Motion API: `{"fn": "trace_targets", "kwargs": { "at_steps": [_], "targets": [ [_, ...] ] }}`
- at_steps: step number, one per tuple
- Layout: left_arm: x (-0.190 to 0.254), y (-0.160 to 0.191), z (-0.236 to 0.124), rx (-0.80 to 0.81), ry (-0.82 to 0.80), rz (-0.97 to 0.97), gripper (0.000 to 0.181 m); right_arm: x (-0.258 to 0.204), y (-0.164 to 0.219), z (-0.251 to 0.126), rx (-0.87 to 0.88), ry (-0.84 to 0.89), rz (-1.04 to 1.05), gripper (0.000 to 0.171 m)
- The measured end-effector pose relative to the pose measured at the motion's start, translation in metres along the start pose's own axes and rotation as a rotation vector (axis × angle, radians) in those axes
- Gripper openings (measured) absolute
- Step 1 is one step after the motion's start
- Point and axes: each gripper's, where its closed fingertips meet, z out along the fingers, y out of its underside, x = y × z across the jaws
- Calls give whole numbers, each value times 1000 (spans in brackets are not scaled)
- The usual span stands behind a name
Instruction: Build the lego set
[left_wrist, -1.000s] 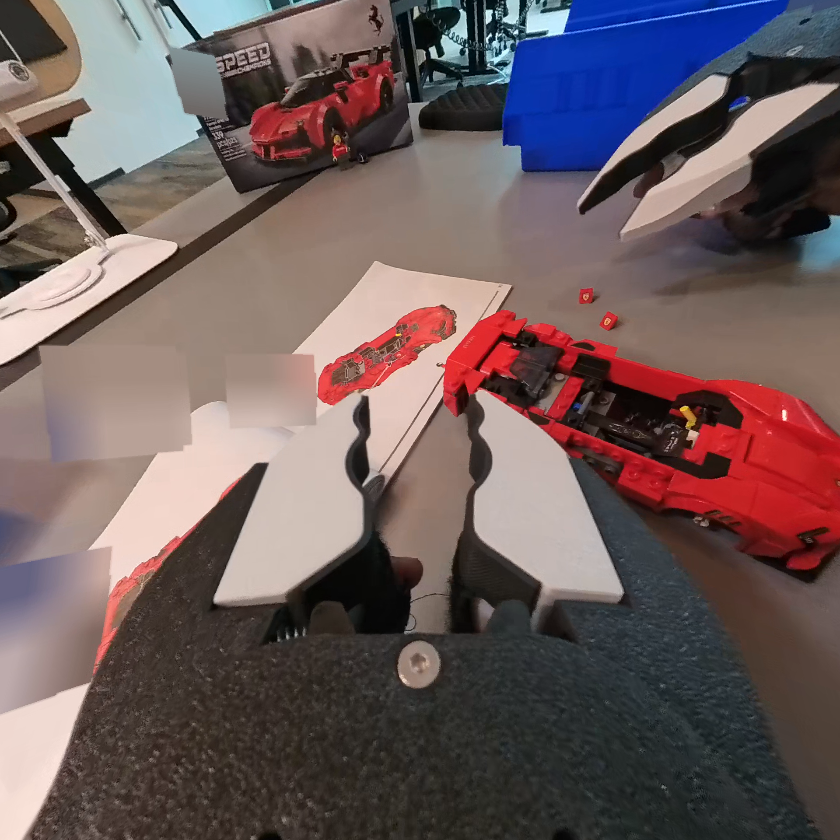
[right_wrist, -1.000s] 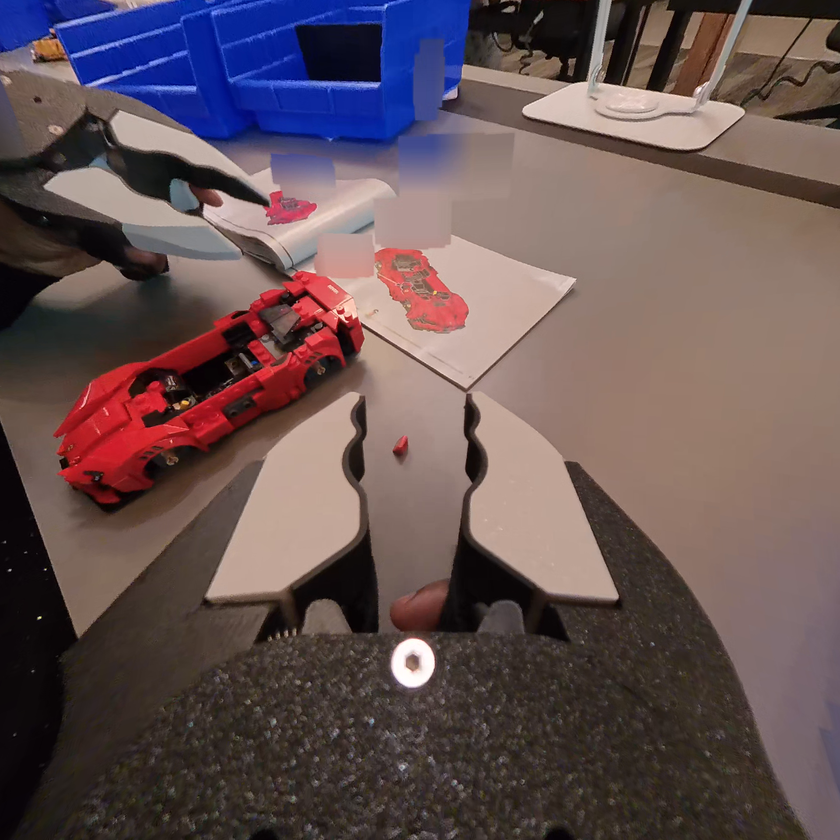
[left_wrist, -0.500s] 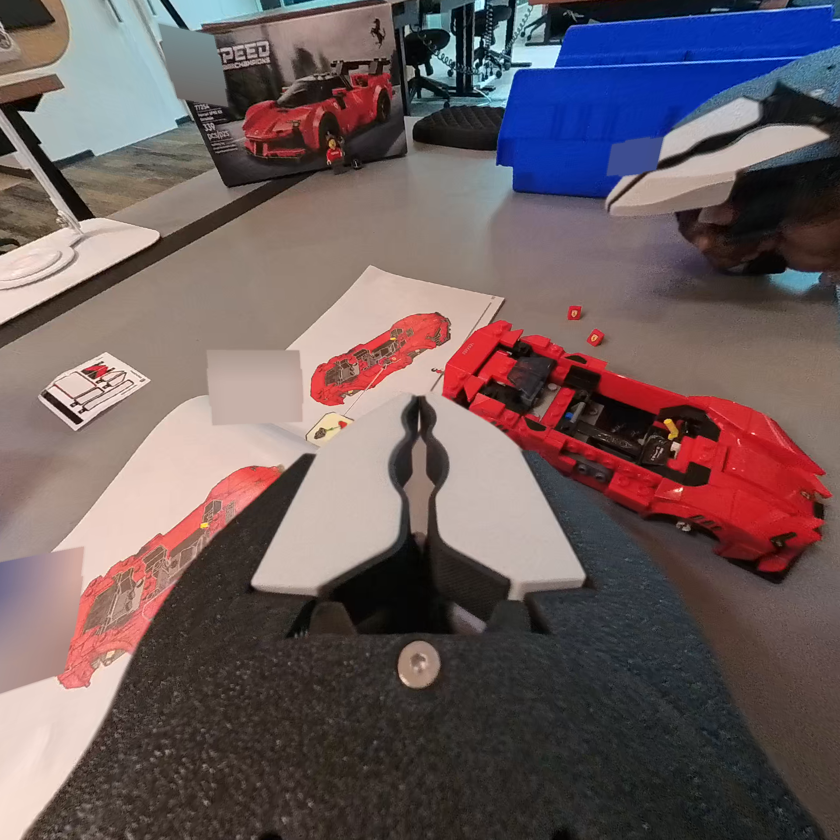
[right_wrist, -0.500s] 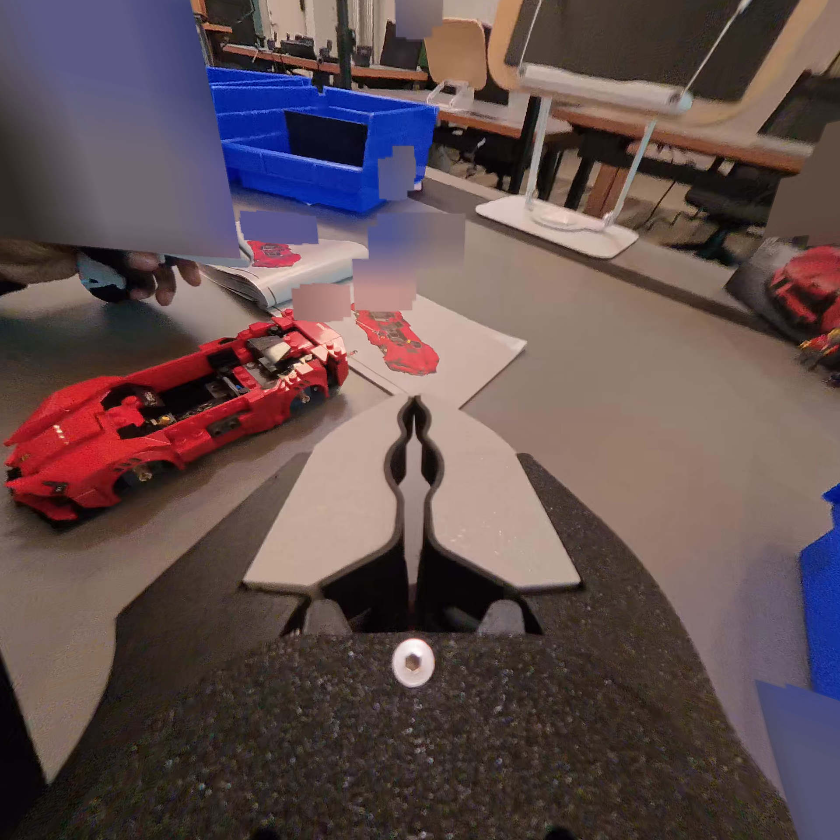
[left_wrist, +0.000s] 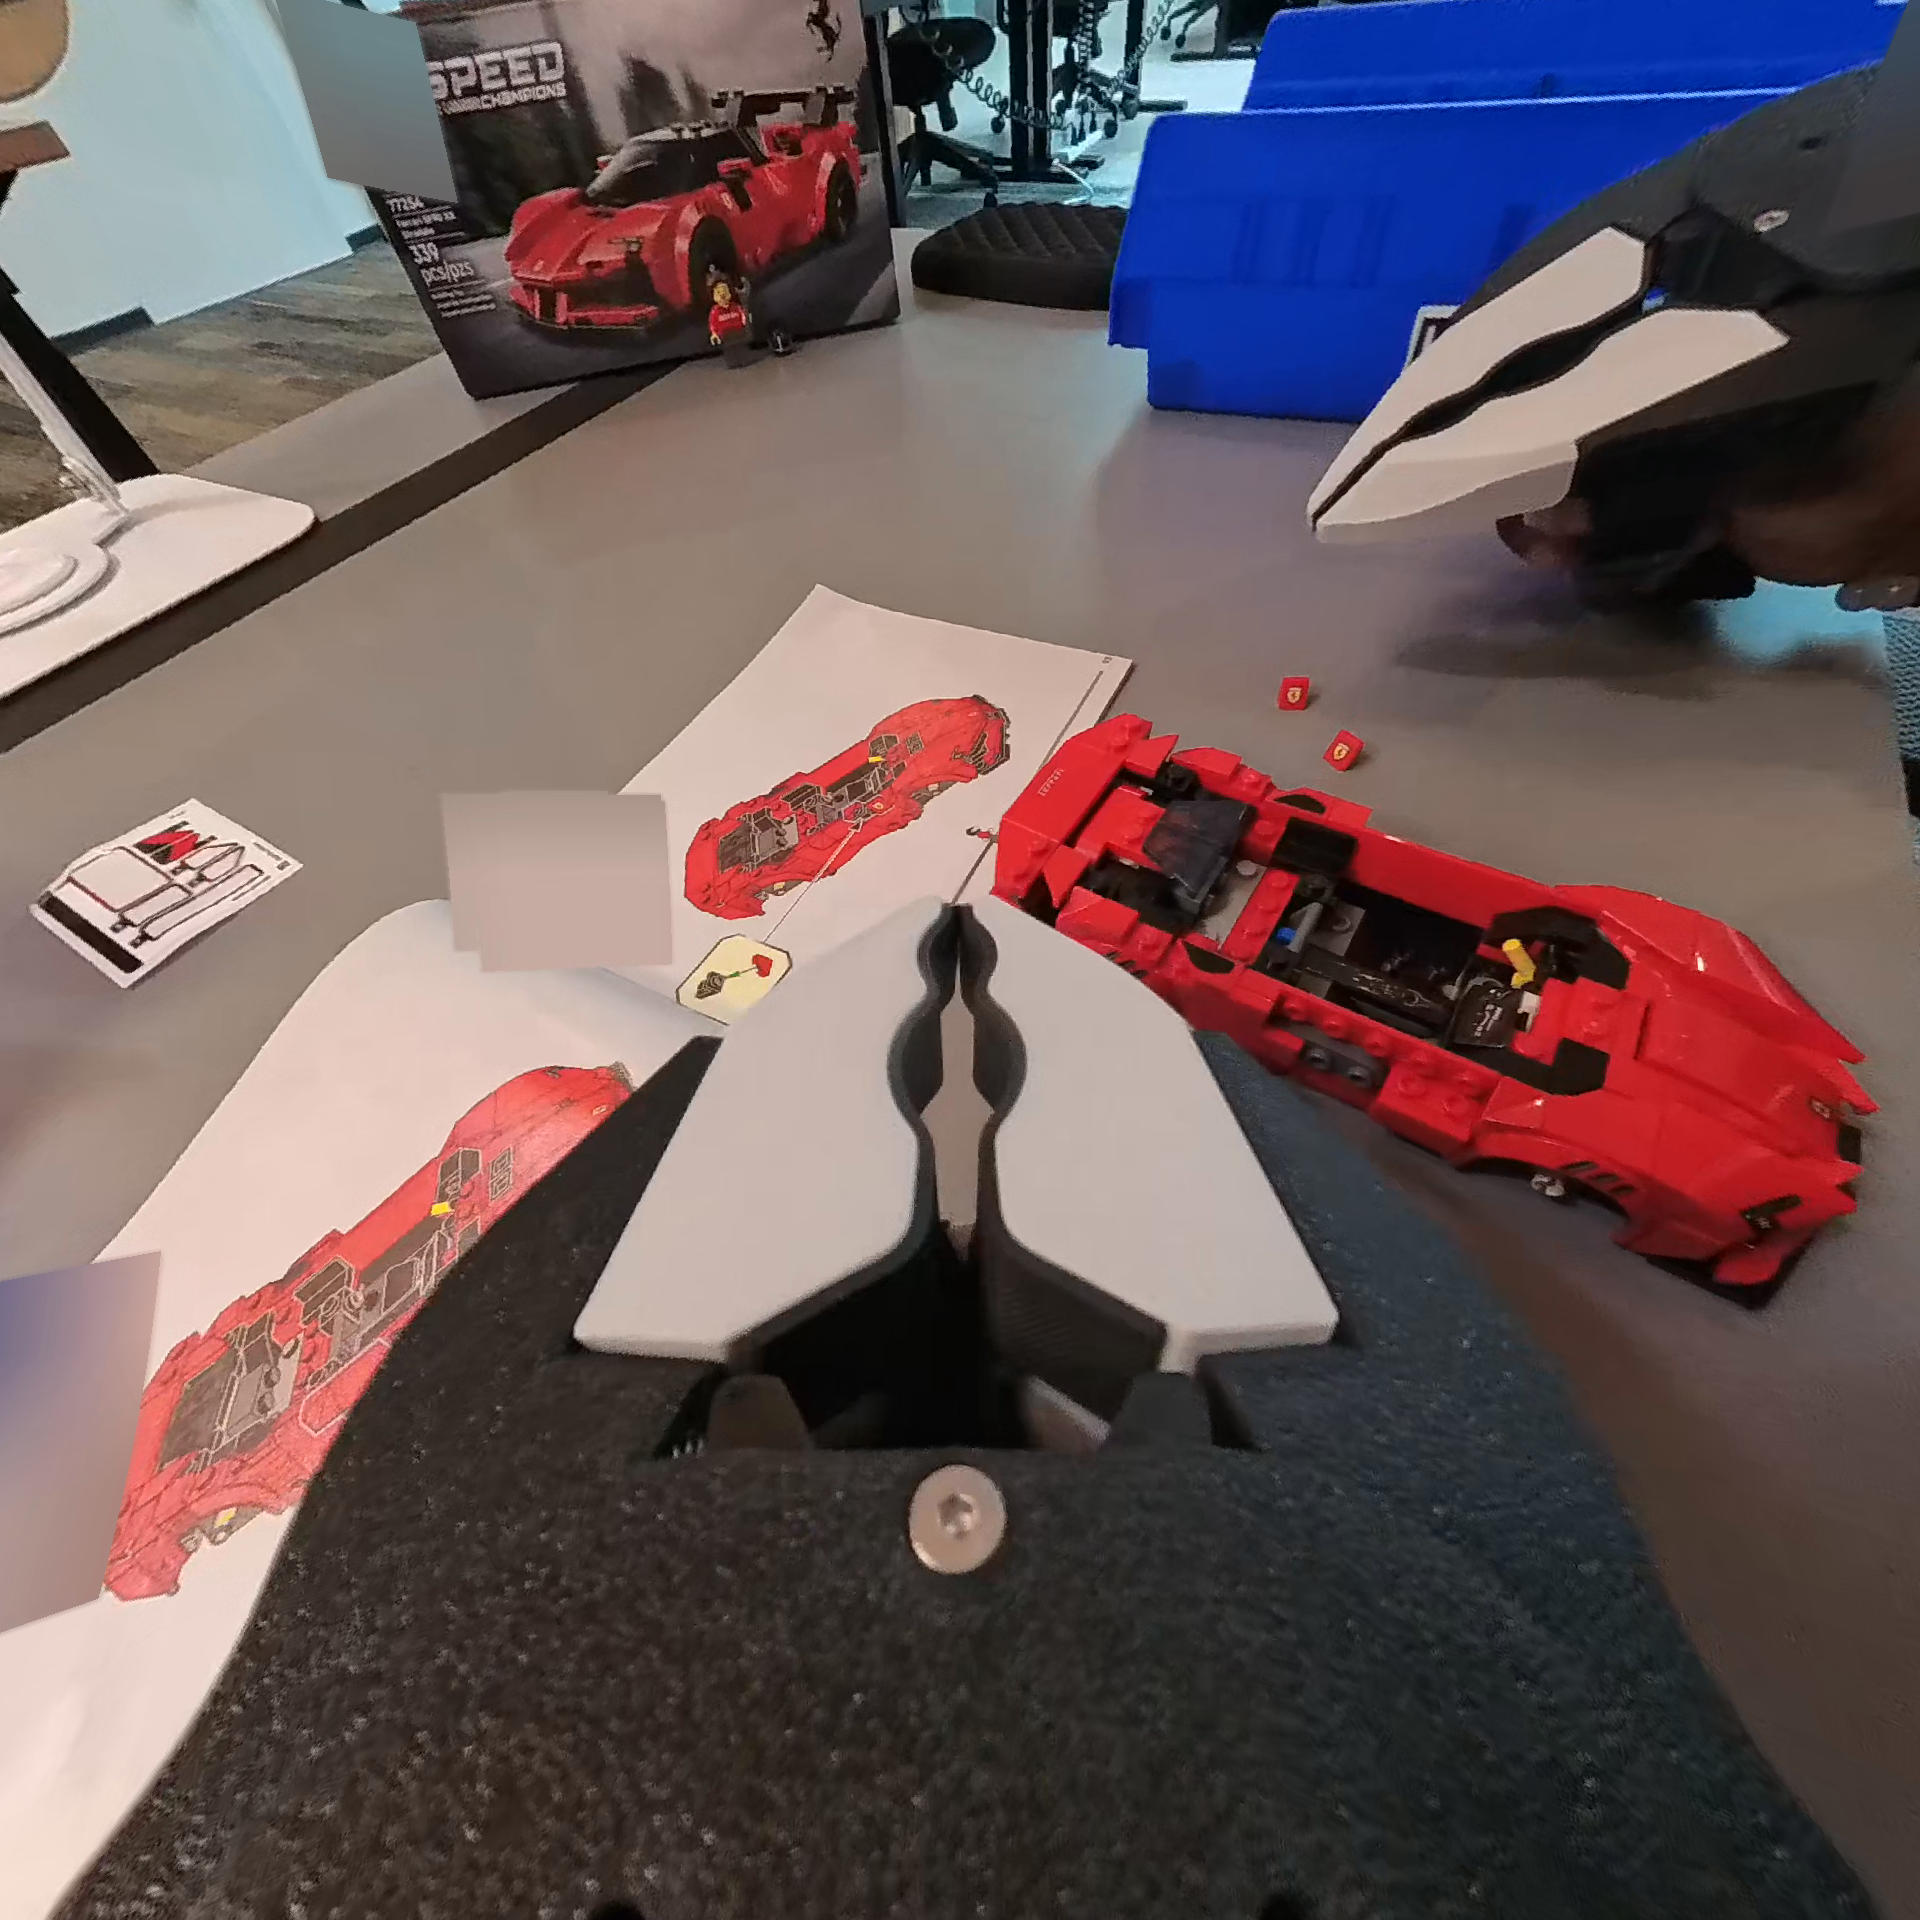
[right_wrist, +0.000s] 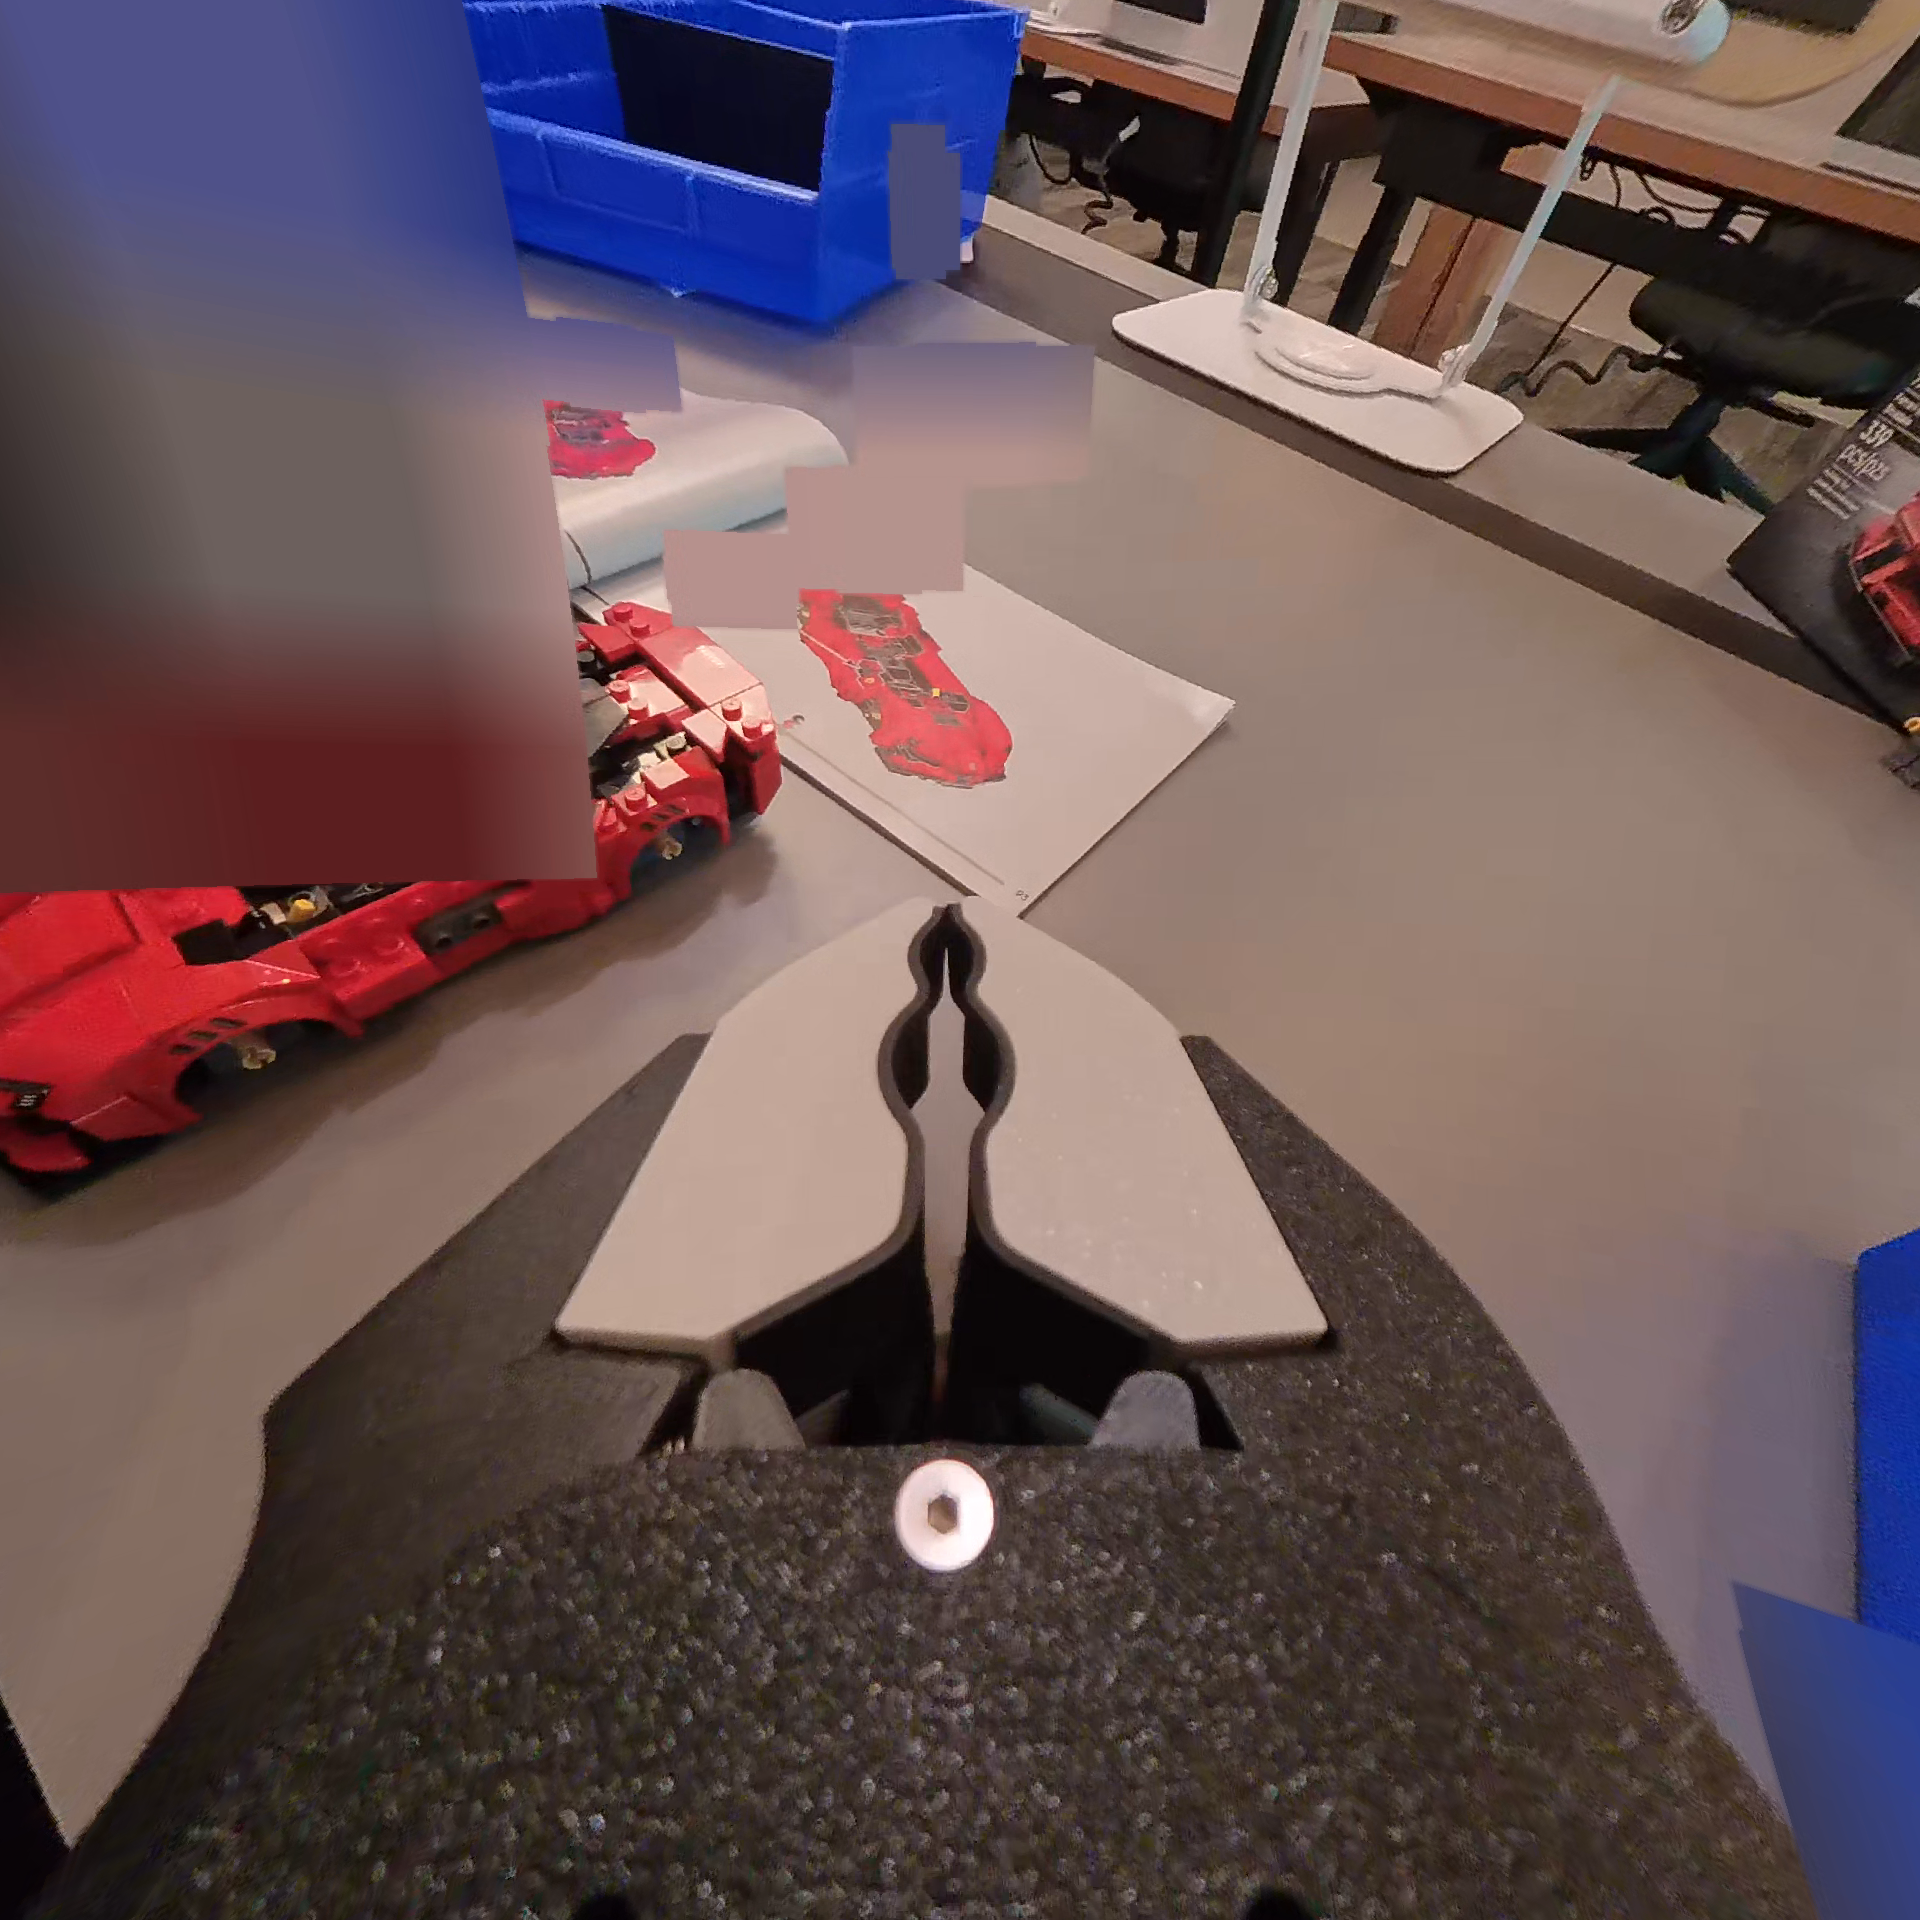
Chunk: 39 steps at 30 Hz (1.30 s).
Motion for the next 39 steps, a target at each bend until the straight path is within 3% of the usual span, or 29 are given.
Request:
{"fn": "trace_targets", "kwargs": {
  "at_steps": [4,7,8,9,13,14,15,17,18,20,24,26,30,34,39],
  "targets": [
    [0,1,0,-4,4,-5,2,-1,2,2,-19,-20,17,16],
    [3,0,0,1,28,-6,4,1,-2,-1,17,-38,52,19],
    [3,0,-1,4,31,-8,6,1,-4,-4,44,-40,71,17],
    [3,0,-1,6,35,-10,7,0,-8,-8,77,-56,93,0],
    [2,0,-1,0,39,-29,24,-2,-19,-23,160,-100,183,0],
    [2,0,-1,-3,42,-33,23,-1,-24,-30,179,-96,200,5],
    [3,0,-1,0,54,-31,3,-4,-32,-38,194,-114,225,14],
    [6,0,-1,2,69,-17,0,-17,-57,-58,216,-182,241,21],
    [7,1,0,-4,69,-13,0,-21,-68,-73,214,-193,204,3],
    [6,2,1,-12,59,-5,0,-15,-87,-106,195,-150,86,0],
    [7,3,1,-19,60,4,2,52,-106,-191,64,65,-18,5],
    [8,3,1,-24,66,5,3,90,-95,-225,-50,110,-28,13],
    [6,3,1,-25,65,-10,3,131,-30,-249,-404,-17,-67,29],
    [0,2,0,-15,37,-39,3,155,40,-240,-677,-162,-227,28],
    [0,5,2,-40,36,-52,3,169,82,-218,-766,-350,-196,16]
  ]
}}
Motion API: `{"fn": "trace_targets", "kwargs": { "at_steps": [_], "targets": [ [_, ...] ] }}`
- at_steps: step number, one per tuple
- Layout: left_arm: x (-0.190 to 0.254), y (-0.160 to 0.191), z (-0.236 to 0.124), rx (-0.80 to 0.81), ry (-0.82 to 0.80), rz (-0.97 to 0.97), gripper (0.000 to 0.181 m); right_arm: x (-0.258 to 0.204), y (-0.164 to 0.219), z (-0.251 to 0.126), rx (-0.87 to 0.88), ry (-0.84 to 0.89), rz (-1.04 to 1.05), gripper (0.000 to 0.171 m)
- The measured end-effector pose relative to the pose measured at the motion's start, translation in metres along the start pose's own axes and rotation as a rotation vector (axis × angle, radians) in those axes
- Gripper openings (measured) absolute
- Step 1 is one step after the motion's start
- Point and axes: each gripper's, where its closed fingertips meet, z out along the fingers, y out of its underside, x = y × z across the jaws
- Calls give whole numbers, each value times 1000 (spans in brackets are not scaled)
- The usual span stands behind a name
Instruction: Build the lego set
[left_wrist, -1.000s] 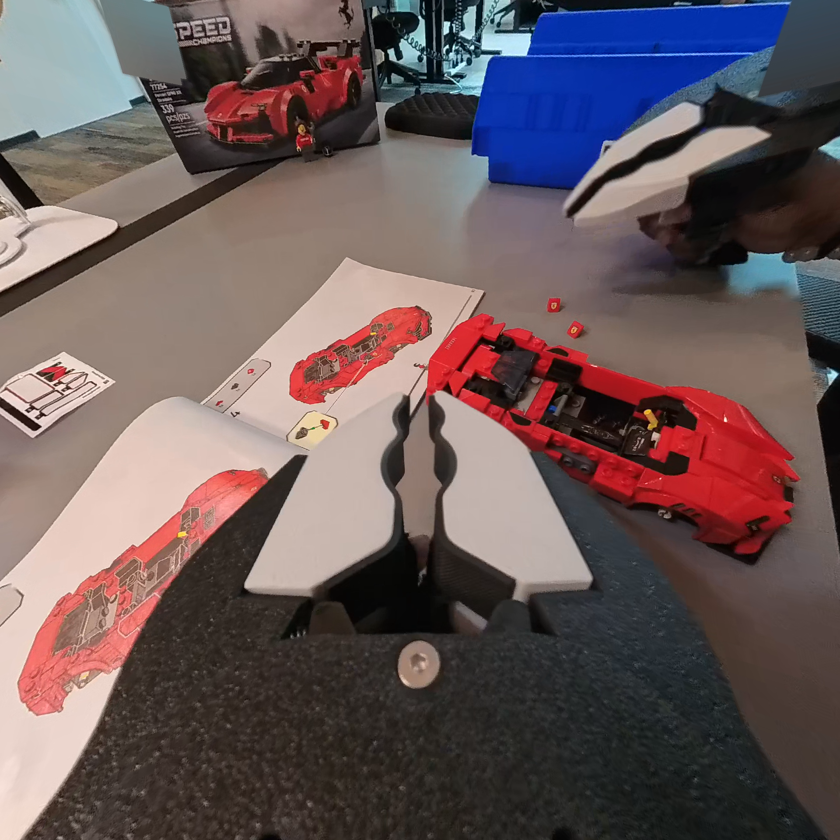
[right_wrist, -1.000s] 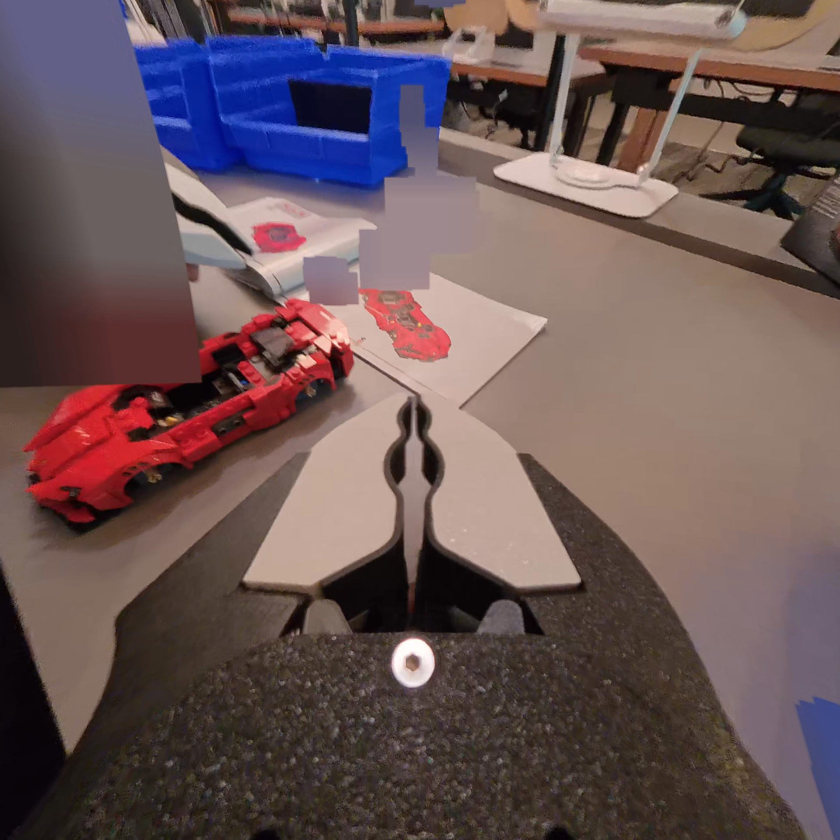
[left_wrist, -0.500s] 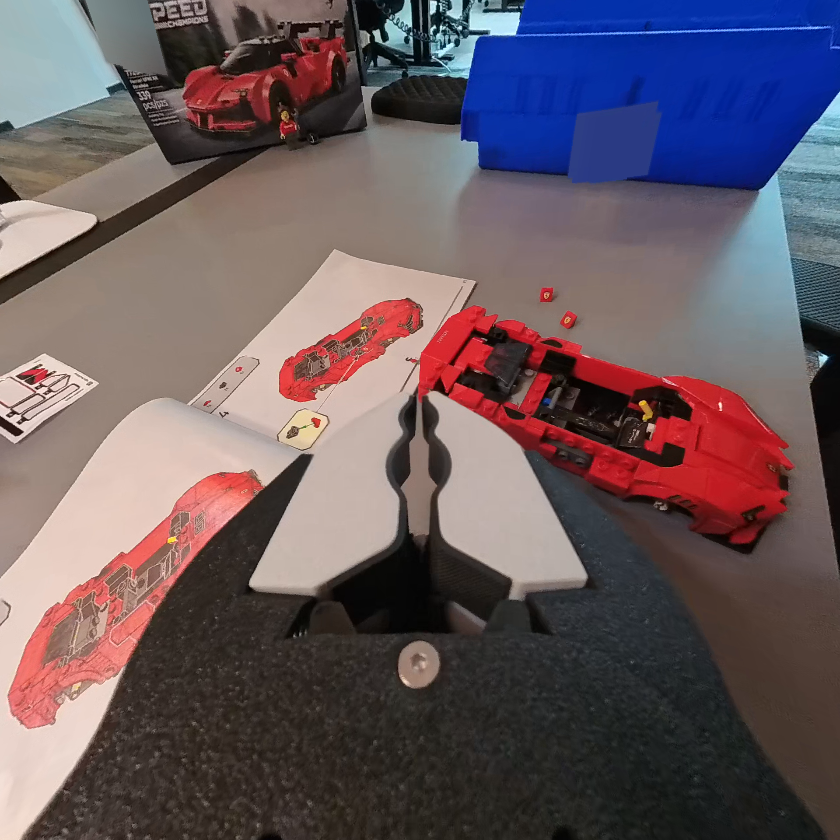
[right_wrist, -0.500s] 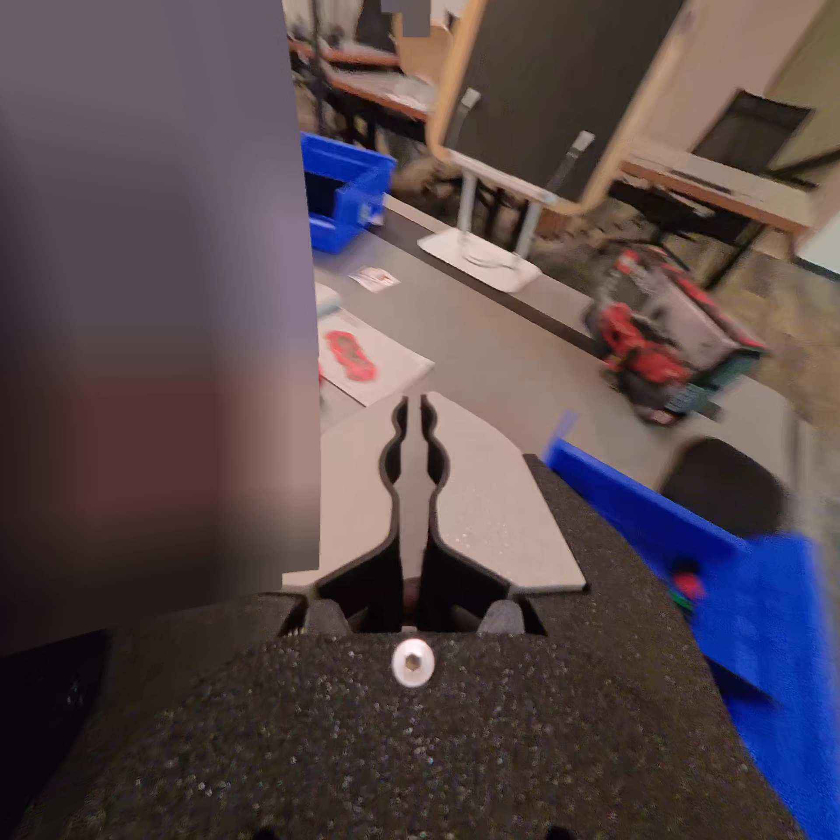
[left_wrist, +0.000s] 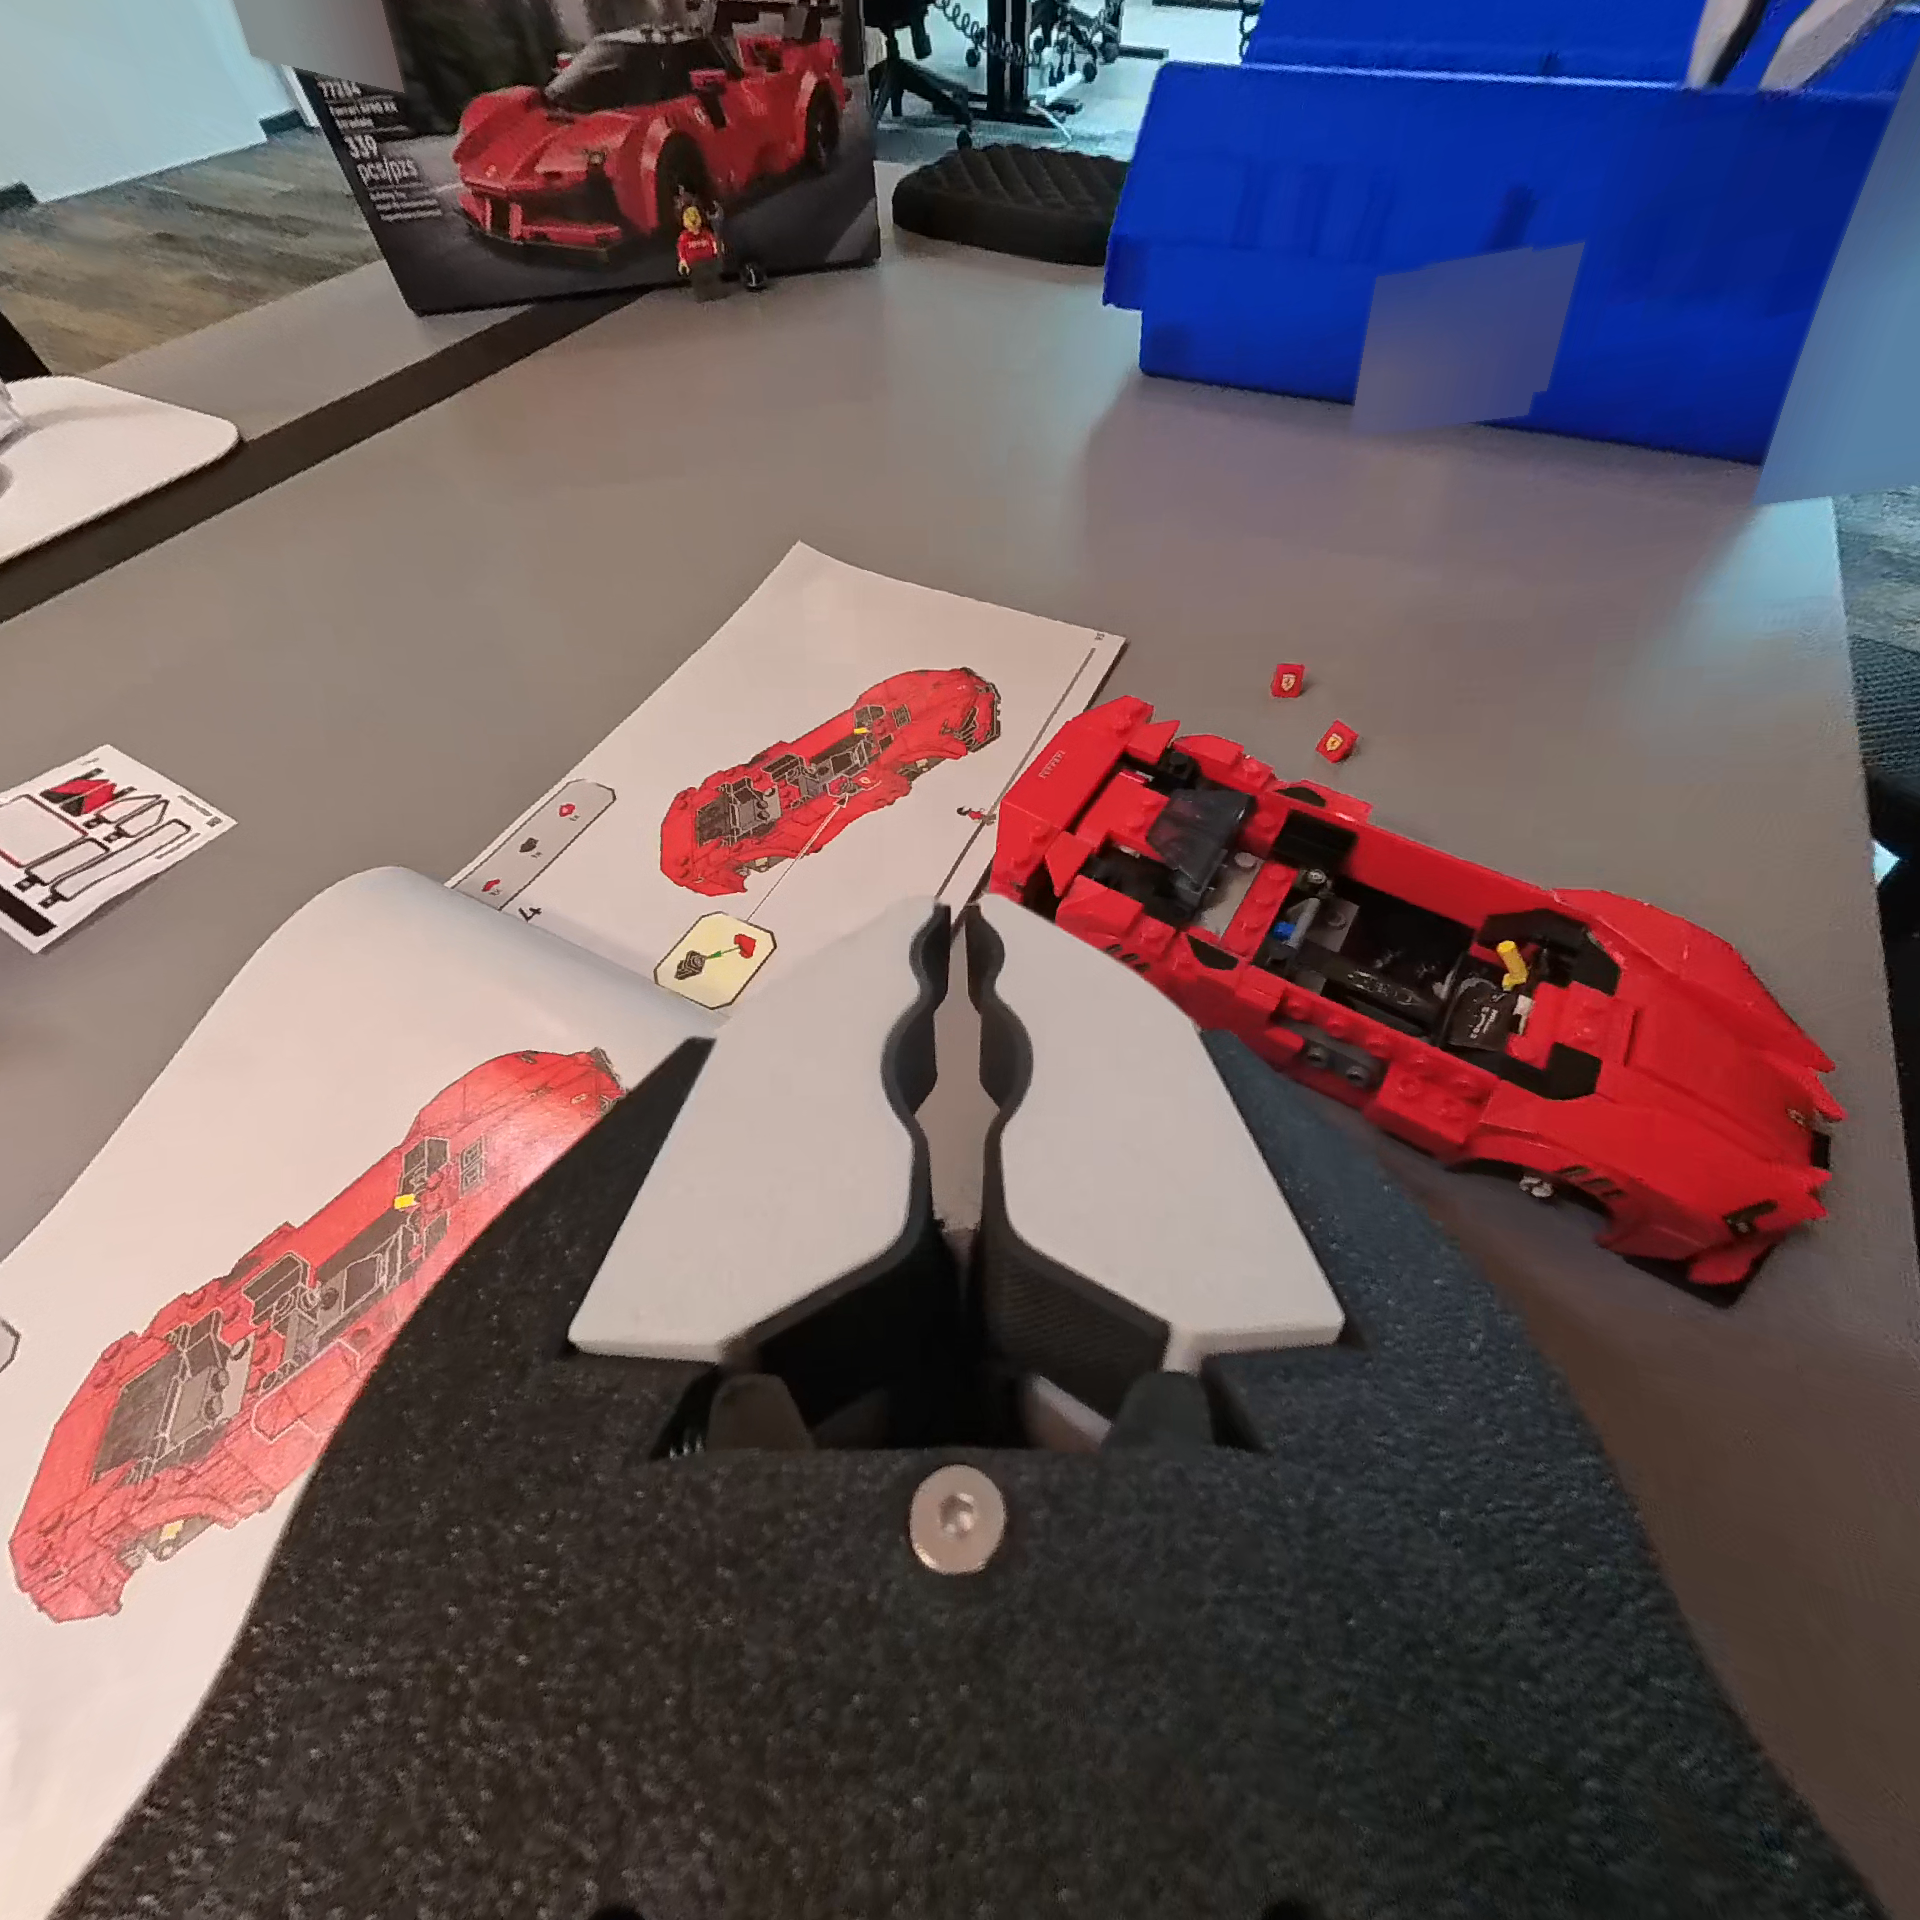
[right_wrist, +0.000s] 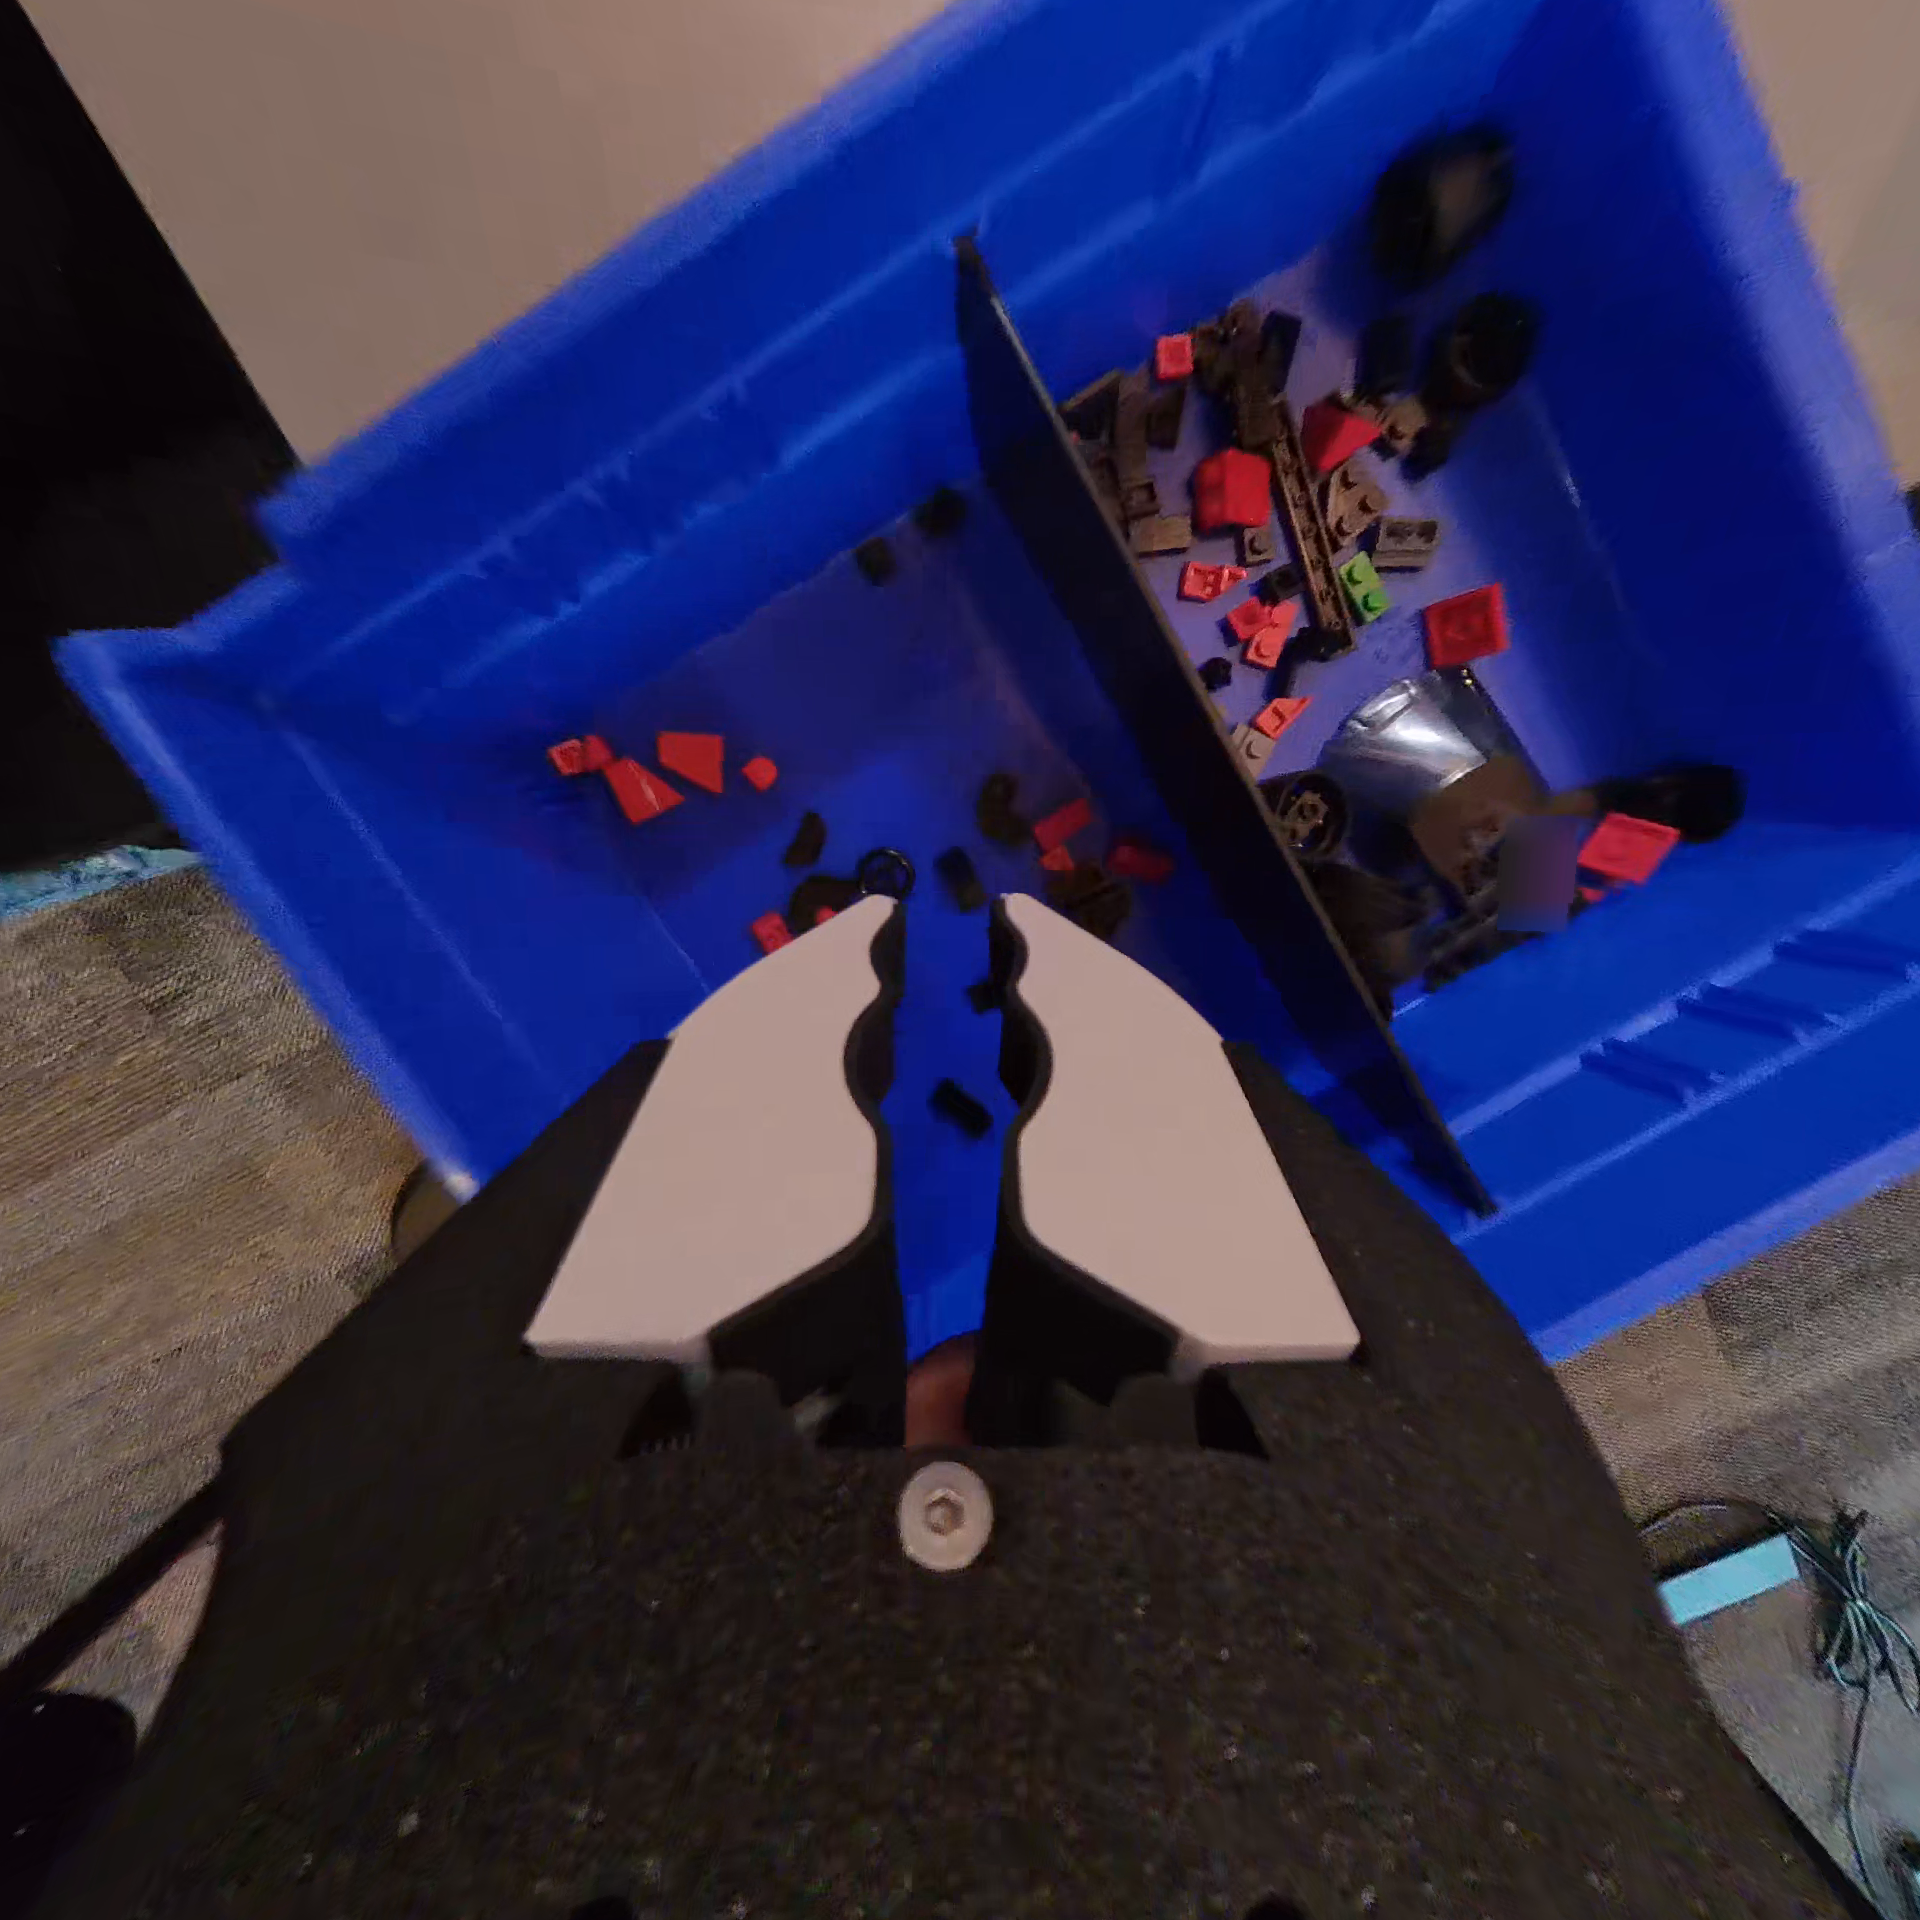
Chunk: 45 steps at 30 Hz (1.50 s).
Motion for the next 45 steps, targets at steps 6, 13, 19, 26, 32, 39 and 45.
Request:
{"fn": "trace_targets", "kwargs": {
  "at_steps": [6,13,19,26,32,39,45],
  "targets": [
    [-1,8,6,-75,11,-26,2,12,12,43,-123,-31,-107,19],
    [0,6,5,-61,30,-41,2,21,19,65,-206,-1,-140,14],
    [1,3,3,-32,39,-45,2,28,21,64,-220,73,-130,14],
    [4,1,2,-13,61,-43,2,25,22,69,-217,57,-86,10],
    [4,-4,-1,26,72,-54,2,22,21,65,-210,40,-43,9],
    [3,-9,-8,78,83,-71,2,-19,-98,-20,253,225,77,8],
    [10,-18,-12,152,129,-23,2,-139,-246,12,771,-107,189,8]
  ]
}}
